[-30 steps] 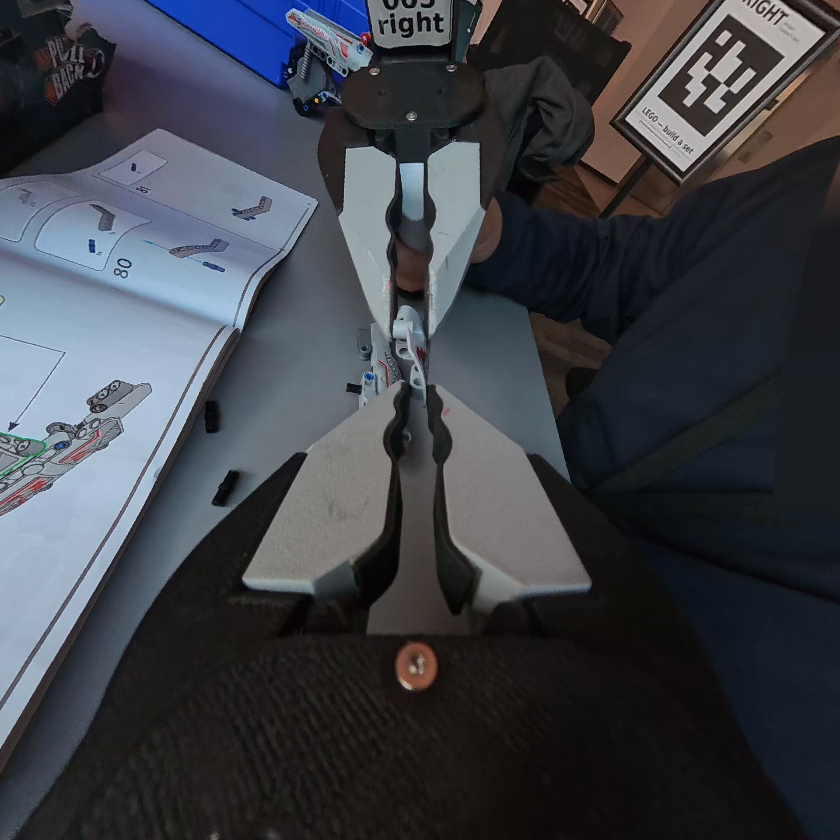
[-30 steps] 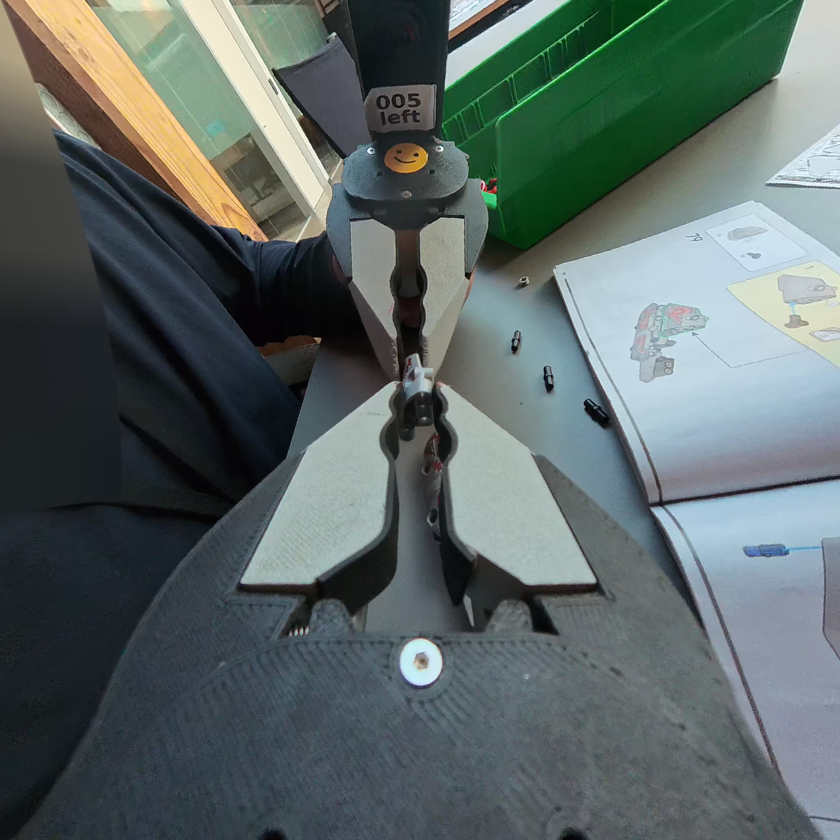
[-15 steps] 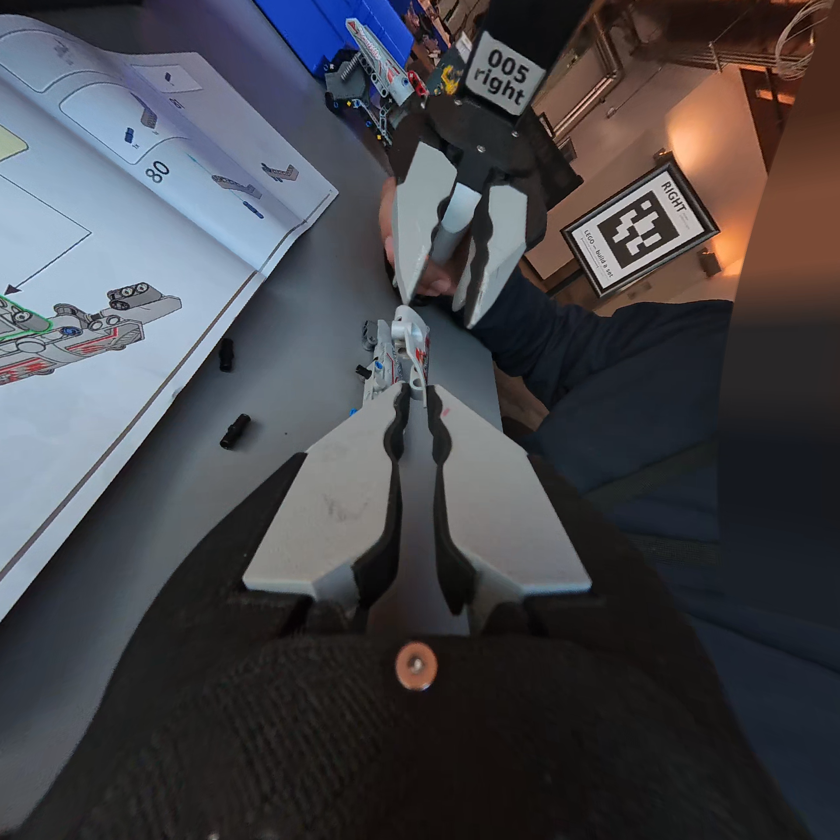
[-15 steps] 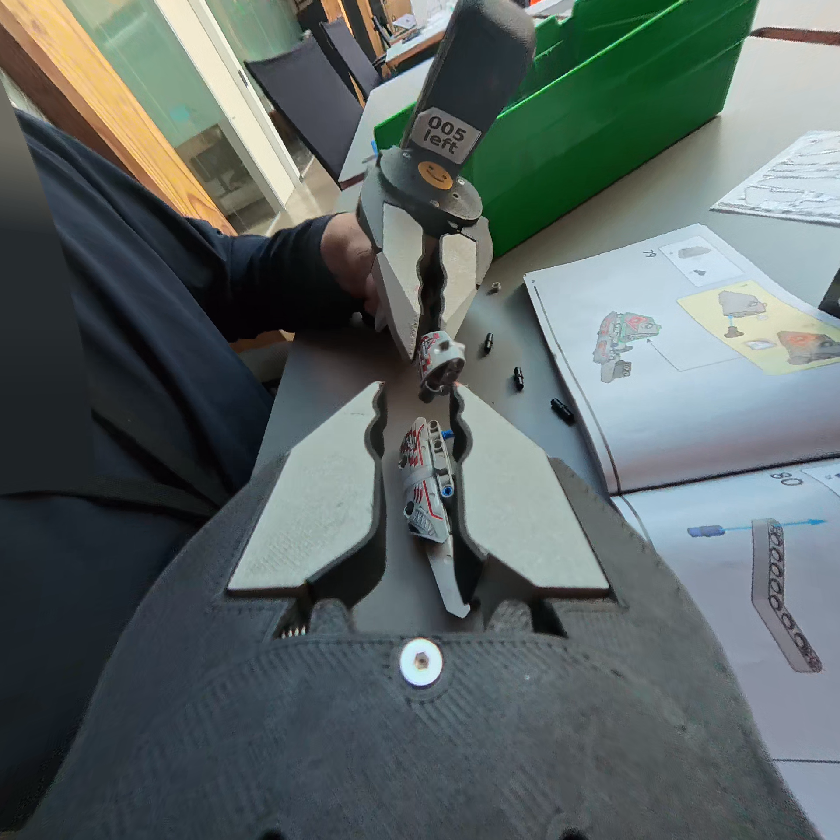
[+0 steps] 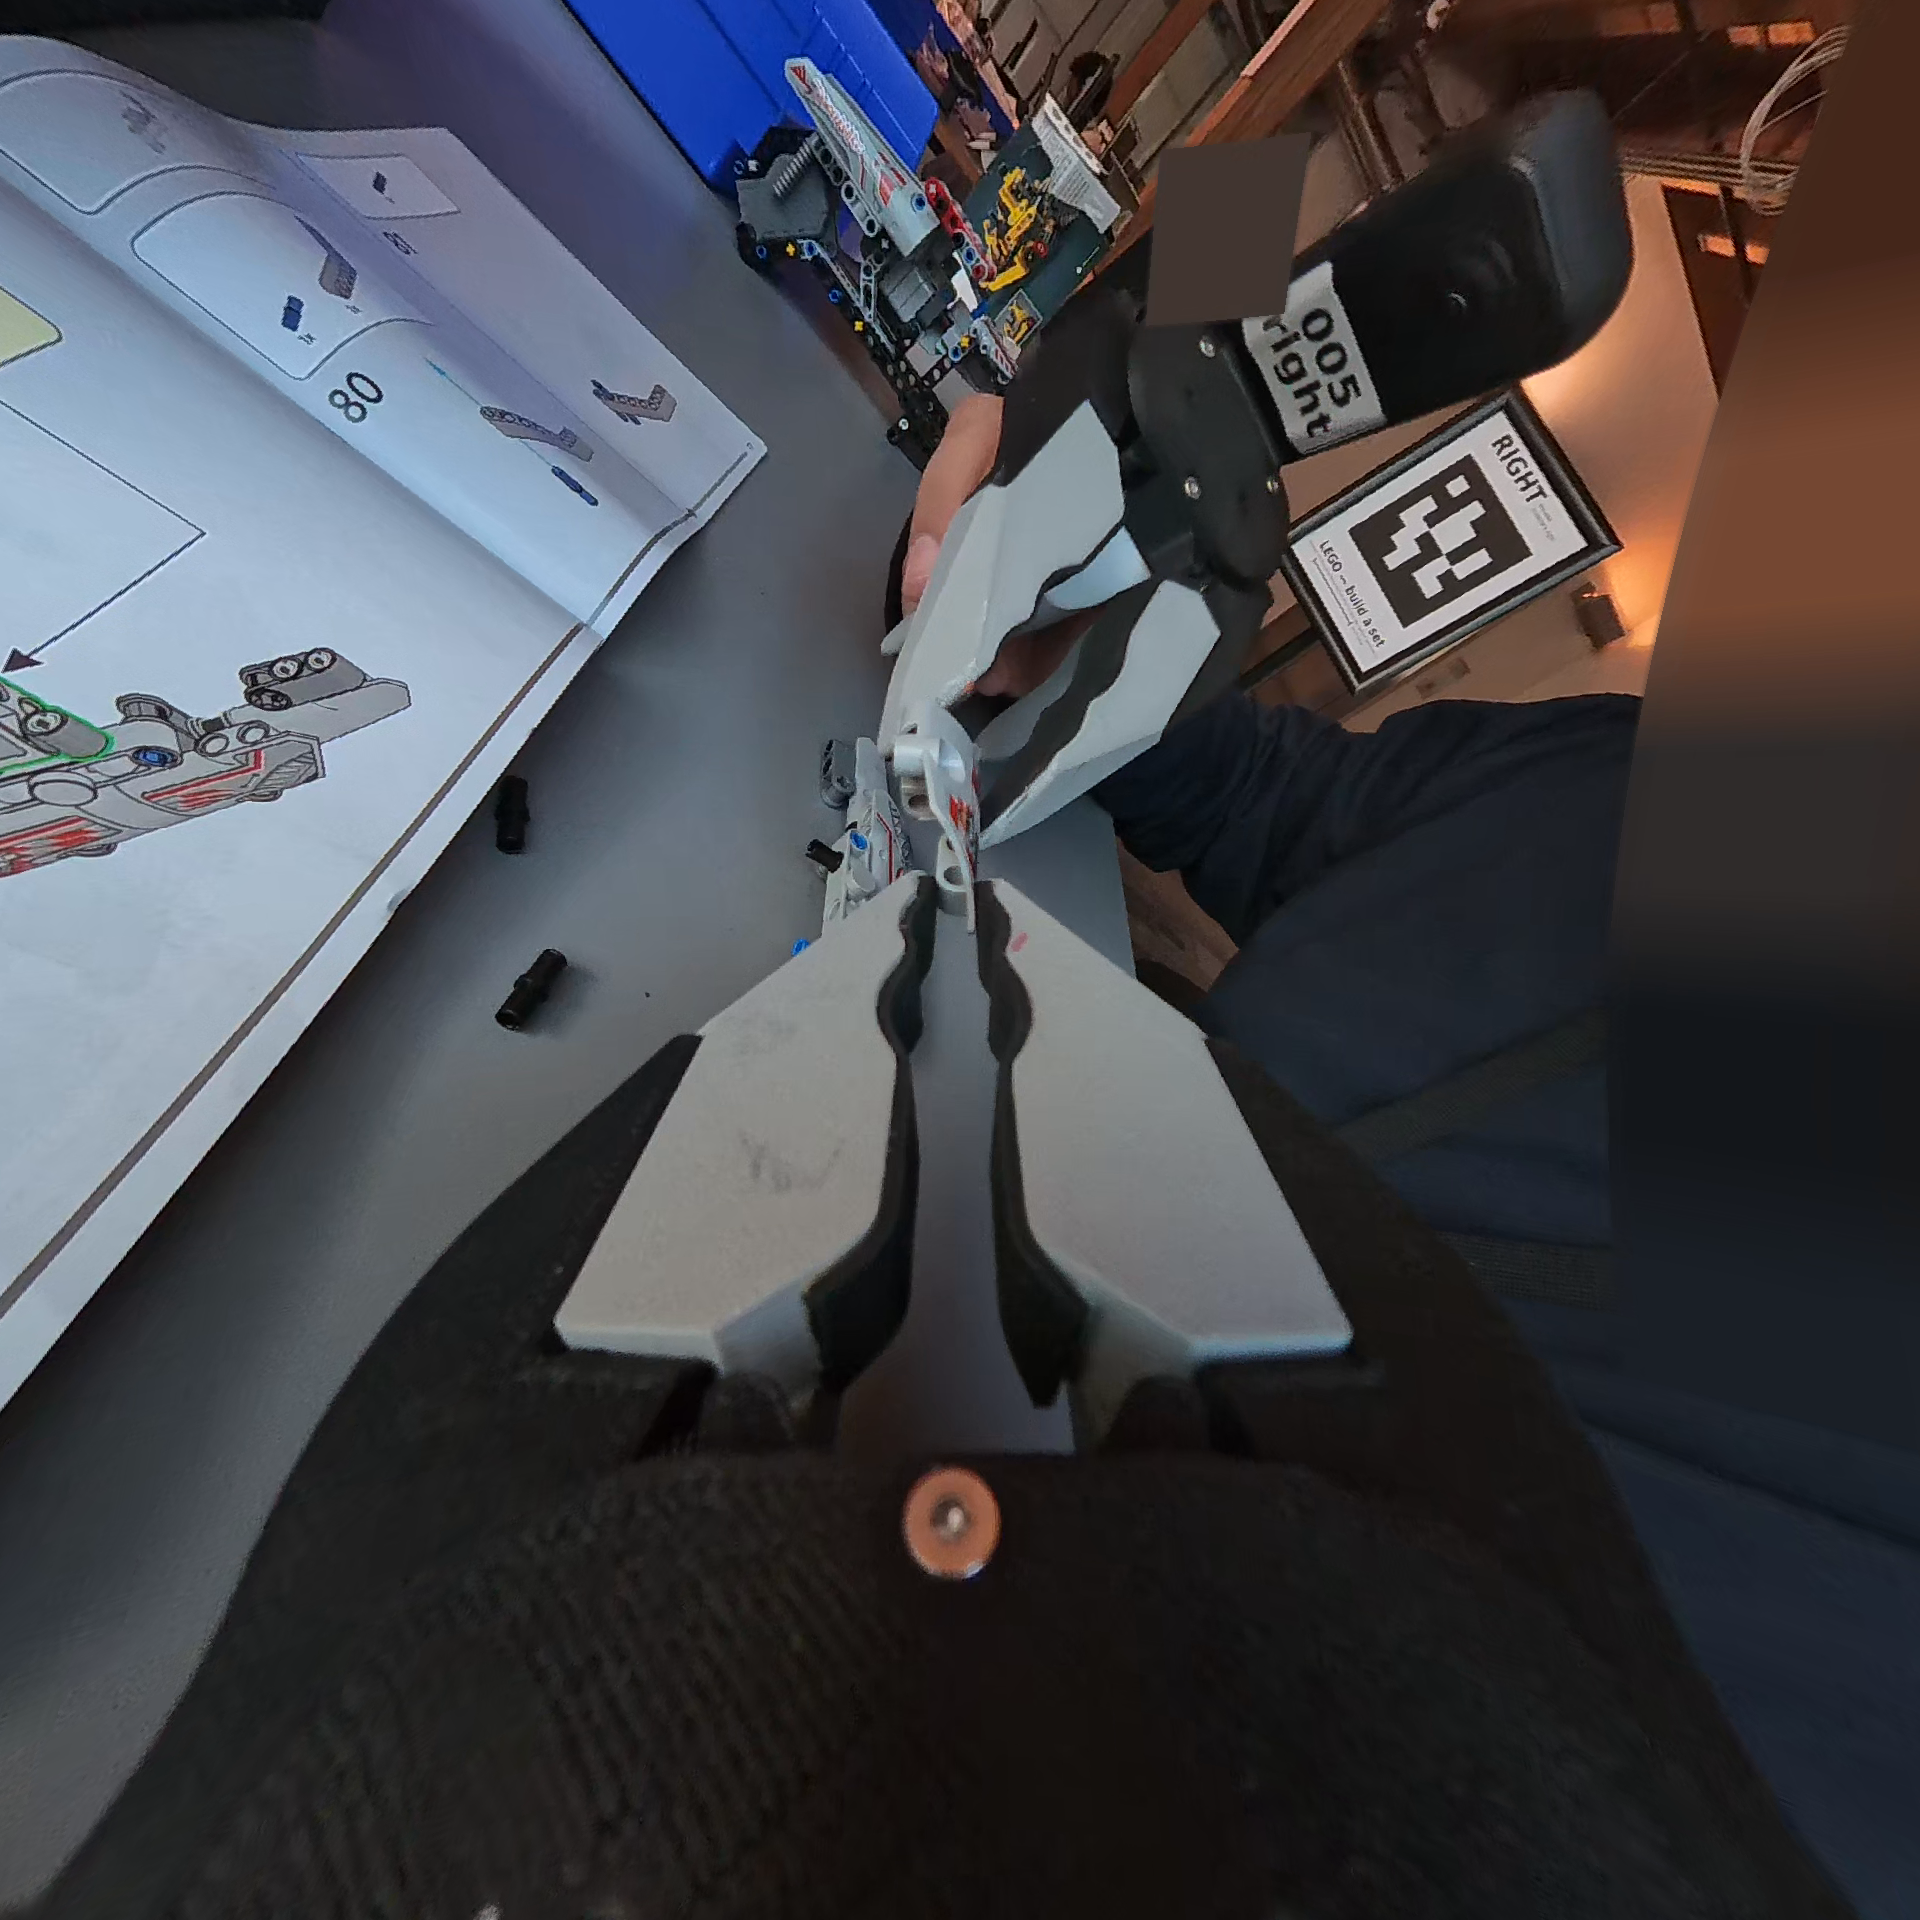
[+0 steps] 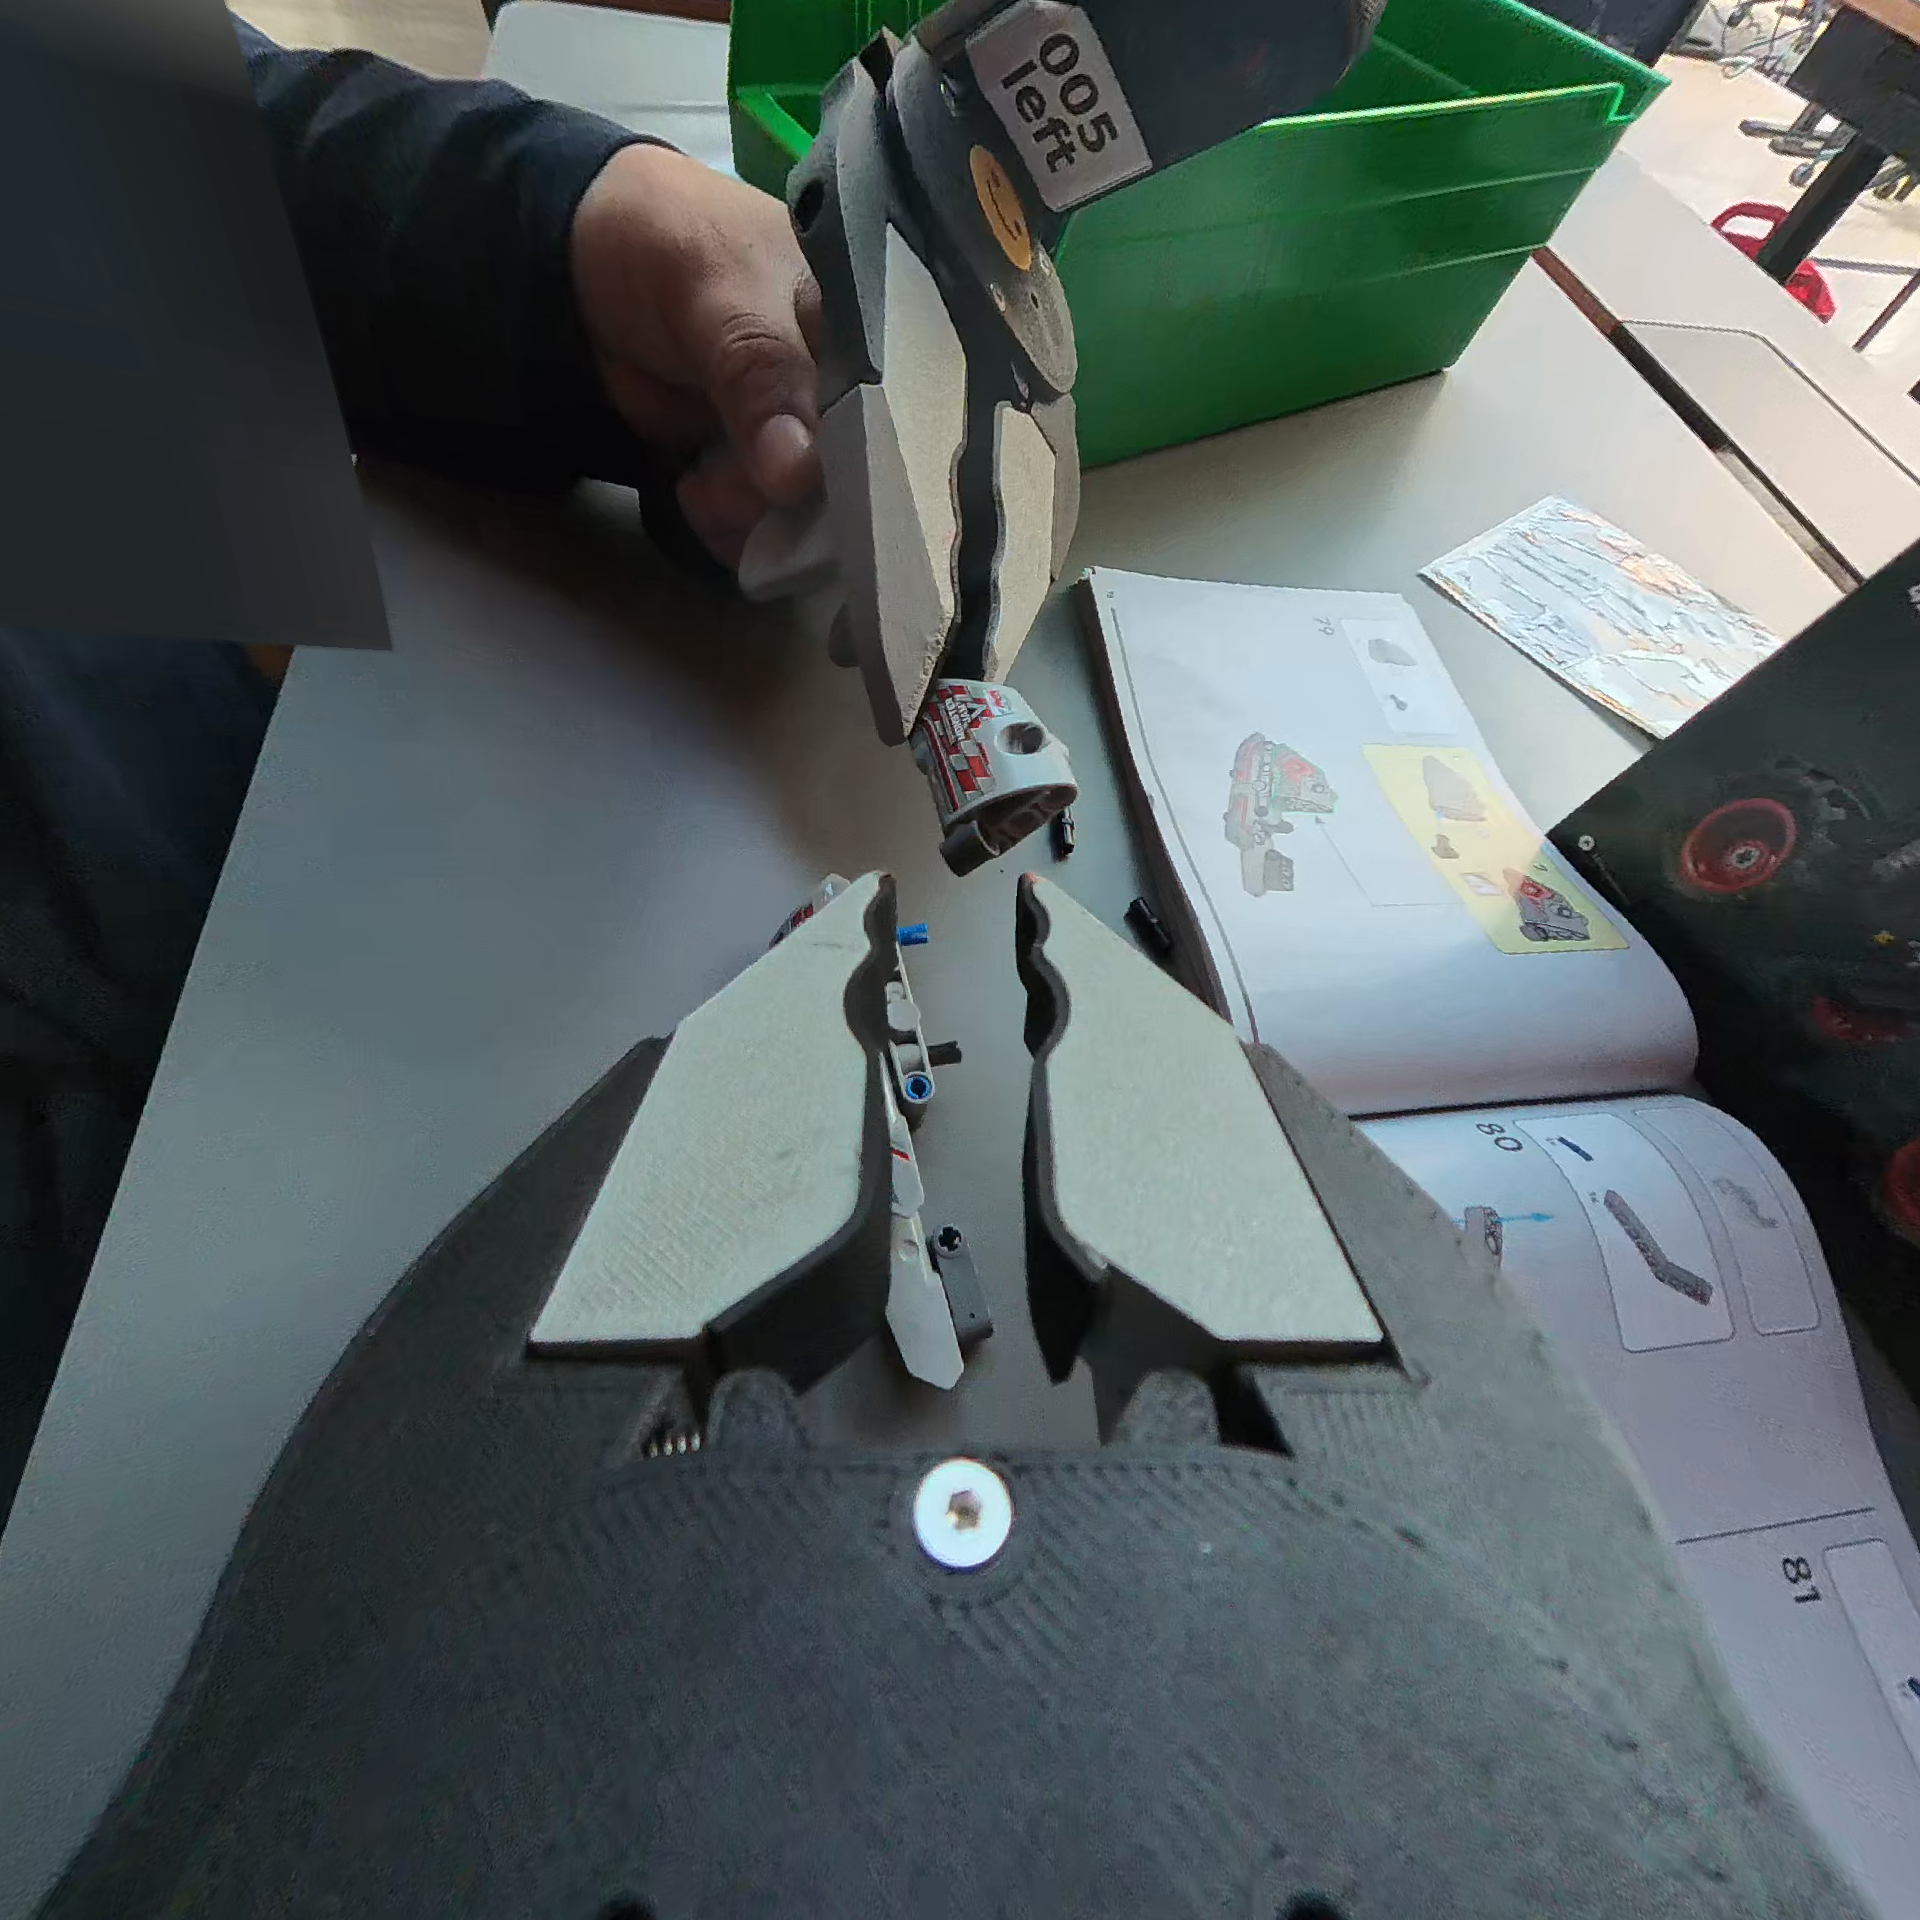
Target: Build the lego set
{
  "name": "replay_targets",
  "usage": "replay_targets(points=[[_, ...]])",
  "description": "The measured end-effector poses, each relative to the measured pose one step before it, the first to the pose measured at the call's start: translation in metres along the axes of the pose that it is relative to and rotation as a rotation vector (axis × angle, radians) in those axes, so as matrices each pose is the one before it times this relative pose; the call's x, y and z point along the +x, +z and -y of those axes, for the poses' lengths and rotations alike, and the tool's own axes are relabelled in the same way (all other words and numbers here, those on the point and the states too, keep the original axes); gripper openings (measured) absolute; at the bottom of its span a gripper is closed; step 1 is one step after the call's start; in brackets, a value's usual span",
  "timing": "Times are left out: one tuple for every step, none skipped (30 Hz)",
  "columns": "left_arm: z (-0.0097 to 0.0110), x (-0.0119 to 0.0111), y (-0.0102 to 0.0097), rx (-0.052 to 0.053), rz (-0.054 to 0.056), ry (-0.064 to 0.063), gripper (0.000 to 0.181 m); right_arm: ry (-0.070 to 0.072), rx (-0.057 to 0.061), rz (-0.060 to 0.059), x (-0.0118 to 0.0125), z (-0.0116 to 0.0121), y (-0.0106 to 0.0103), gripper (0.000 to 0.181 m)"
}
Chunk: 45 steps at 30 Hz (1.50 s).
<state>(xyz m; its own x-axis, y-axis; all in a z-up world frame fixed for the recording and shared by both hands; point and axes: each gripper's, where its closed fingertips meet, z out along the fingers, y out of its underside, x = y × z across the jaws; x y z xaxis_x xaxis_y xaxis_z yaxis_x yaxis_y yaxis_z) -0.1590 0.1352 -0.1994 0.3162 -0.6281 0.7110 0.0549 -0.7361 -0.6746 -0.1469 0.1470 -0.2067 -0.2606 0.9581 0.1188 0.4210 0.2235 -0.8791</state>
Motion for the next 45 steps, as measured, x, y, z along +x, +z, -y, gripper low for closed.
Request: replay_targets(points=[[0.00021,0.00041,0.00005,0.001,-0.0022,-0.0005,0.004,-0.0047,0.0004,-0.0035,0.00007,0.00033,0.00012,0.019],[-0.00022,0.00017,0.00014,-0.001,-0.0008,-0.0009,0.004,-0.0062,0.0048,-0.005,0.00014,0.00094,-0.0003,0.018],[-0.0001,0.00015,0.00009,-0.0007,-0.0015,-0.0008,0.004,-0.0063,0.0059,-0.0044,0.00004,0.00119,-0.0005,0.017],[-0.00011,0.00037,0.0002,-0.0002,-0.0025,-0.0004,0.004,-0.0053,0.0053,-0.0043,0.00027,0.00115,-0.00063,0.017],[-0.00014,0.00008,0.00021,-0.001,-0.0014,-0.0013,0.004,-0.0049,0.0041,-0.0049,0.00038,0.00105,-0.00055,0.016],[0.00006,0.00024,0.00013,0.0005,-0.0014,-0.0001,0.004,-0.0052,0.002,-0.0038,0.00015,0.00052,-0.00032,0.015],[0.00004,0.00029,0.00012,0.0004,-0.0018,0.0,0.004,-0.0059,0.0005,-0.001,-0.00034,0.00036,-0.00017,0.014],[-0.00004,-0.00001,0.00016,-0.0007,0.0002,-0.0002,0.004,-0.0063,-0.0004,-0.0003,-0.00061,0.0001,0.0001,0.013],[0.00012,-0.00004,-0.00004,0.0008,-0.0001,0.0003,0.004,-0.0059,-0.002,-0.001,-0.00048,-0.00009,0.00029,0.012],[0.00009,-0.00012,0.00003,0.0001,0.0004,0.0,0.004,-0.0052,-0.0039,-0.0019,-0.00026,-0.00039,0.00037,0.011],[-0.00014,0.00001,0.00003,-0.001,0.0,0.0003,0.005,-0.0049,-0.0031,-0.003,-0.00004,-0.0003,0.0004,0.011],[0.00002,0.00011,0.0001,-0.0003,-0.0012,0.0003,0.004,-0.0039,-0.0018,-0.003,-0.00007,-0.0002,0.00031,0.011],[-0.00008,0.00017,0.00012,-0.0004,-0.0003,0.0009,0.005,-0.0029,-0.0004,-0.0026,-0.00007,0.00019,0.00017,0.011],[-0.00001,0.00016,0.00023,-0.0005,-0.0005,0.0011,0.005,-0.002,0.0002,-0.0013,-0.00005,0.00014,0.00007,0.011],[-0.00011,0.00027,0.00024,-0.0007,-0.0014,0.0002,0.005,-0.0005,0.0004,0.0006,-0.00022,0.00016,0.00015,0.01],[-0.00014,0.00036,0.00027,-0.0013,-0.0015,0.0005,0.005,0.0003,0.0014,0.0006,-0.00009,0.00028,0.00005,0.01],[-0.00013,0.00024,0.00037,-0.0012,-0.0008,0.0014,0.005,-0.0002,0.0015,-0.0001,-0.00005,0.00032,0.00007,0.01],[-0.00046,0.00002,0.00047,-0.0025,0.0011,0.0014,0.005,-0.0011,0.0003,-0.0008,-0.00003,0.00006,-0.00004,0.009],[-0.00055,0.00003,0.00042,-0.0032,0.001,0.0016,0.005,-0.0033,0.0003,-0.0043,0.00039,0.00013,-0.00023,0.007],[0.00005,0.00009,0.00018,0.0,0.0012,0.0023,0.005,-0.0047,0.0011,-0.0052,0.00055,0.00008,-0.00031,0.007],[0.00029,-0.00005,0.0,0.0012,0.0012,0.0021,0.005,-0.0014,0.0015,-0.0035,0.00058,0.0003,-0.00016,0.006],[-0.0002,0.0,0.00015,-0.0017,0.002,0.0025,0.005,0.0036,0.0024,-0.0017,0.00053,0.0005,-0.00016,0.006],[-0.00027,0.00015,0.00031,-0.0026,0.0023,0.004,0.005,0.0069,0.0041,0.0003,0.00046,0.00051,-0.00006,0.006],[-0.00033,0.00016,0.00044,-0.0016,0.0011,0.0033,0.005,0.01,0.0075,0.0015,0.00064,0.00097,-0.00031,0.006],[-0.00054,0.00047,0.00089,-0.0027,-0.0034,-0.0013,0.005,0.0134,0.0125,0.0031,0.00072,0.0016,-0.00041,0.007],[-0.00084,0.00075,0.00128,-0.0029,-0.0064,-0.004,0.005,0.017,0.0144,0.0065,0.00061,0.00171,-0.0007,0.007],[-0.00067,0.00069,0.00139,-0.0027,-0.006,-0.0036,0.005,0.0183,0.0128,0.0091,0.00034,0.00147,-0.00073,0.007],[-0.00091,0.00025,0.00137,-0.0049,-0.002,-0.0017,0.005,0.0181,0.0124,0.0082,0.00039,0.00144,-0.00064,0.007],[-0.00077,0.00036,0.00112,-0.0052,0.0004,0.0028,0.005,0.0182,0.0127,0.0062,0.00073,0.00129,-0.00046,0.005],[0.00027,0.00109,0.00086,0.0009,-0.0015,0.009,0.005,0.0201,0.013,0.0086,0.00048,0.00141,-0.00041,0.003],[0.00178,0.00249,0.00053,0.0103,-0.0079,0.0136,0.004,0.0246,0.0124,0.0107,0.00026,0.00125,0.00001,0.003],[0.00196,0.00163,0.00013,0.0108,-0.0029,0.0129,0.004,0.0283,0.0126,0.0117,0.00045,0.00131,-0.00014,0.004],[0.00085,0.00048,0.00006,0.0046,0.0023,0.0117,0.004,0.0307,0.0155,0.0178,-0.0002,0.00155,-0.00055,0.005],[0.00129,0.00132,-0.00019,0.006,-0.0037,0.0133,0.004,0.032,0.0225,0.0243,-0.00129,0.00279,-0.00095,0.007],[0.00188,0.00266,-0.00037,0.0104,-0.0094,0.0193,0.004,0.0302,0.0325,0.0294,-0.00233,0.00454,-0.00156,0.009],[0.00347,0.00295,-0.00049,0.0186,-0.0064,0.0252,0.004,0.0289,0.0381,0.027,-0.00219,0.00558,-0.0019,0.01],[0.00361,0.00198,-0.00058,0.0192,0.0021,0.0299,0.004,0.0304,0.0365,0.0219,-0.00146,0.00544,-0.00167,0.012],[0.00298,0.00059,-0.00035,0.0124,0.0129,0.0345,0.004,0.0341,0.0318,0.0188,-0.0007,0.0046,-0.00116,0.014],[0.00142,-0.00226,-0.00019,0.0032,0.0334,0.0412,0.004,0.037,0.0291,0.0204,-0.0007,0.00405,-0.00085,0.015],[-0.00038,-0.00425,0.00007,-0.0086,0.0497,0.0517,0.004,0.0391,0.0236,0.018,-0.0005,0.00296,-0.00024,0.018],[-0.00083,-0.00307,0.00066,-0.0118,0.0484,0.0618,0.005,0.0352,0.0146,0.0099,0.00052,0.00136,0.00008,0.019],[-0.00011,-0.00179,0.00103,-0.0084,0.0441,0.0676,0.004,0.0272,0.0074,0.0048,0.00095,0.00017,0.00025,0.018],[-0.00013,-0.00045,0.0016,-0.008,0.0371,0.067,0.005,0.0175,0.003,0.007,0.00027,-0.00039,0.00033,0.019],[-0.00125,-0.00021,0.00198,-0.0174,0.0355,0.0586,0.005,0.01,0.0038,0.0044,0.00023,-0.00009,-0.00008,0.018],[-0.00179,-0.00077,0.00212,-0.0213,0.0368,0.0534,0.005,0.0069,0.0009,-0.0053,0.00149,-0.0004,-0.00041,0.019]])
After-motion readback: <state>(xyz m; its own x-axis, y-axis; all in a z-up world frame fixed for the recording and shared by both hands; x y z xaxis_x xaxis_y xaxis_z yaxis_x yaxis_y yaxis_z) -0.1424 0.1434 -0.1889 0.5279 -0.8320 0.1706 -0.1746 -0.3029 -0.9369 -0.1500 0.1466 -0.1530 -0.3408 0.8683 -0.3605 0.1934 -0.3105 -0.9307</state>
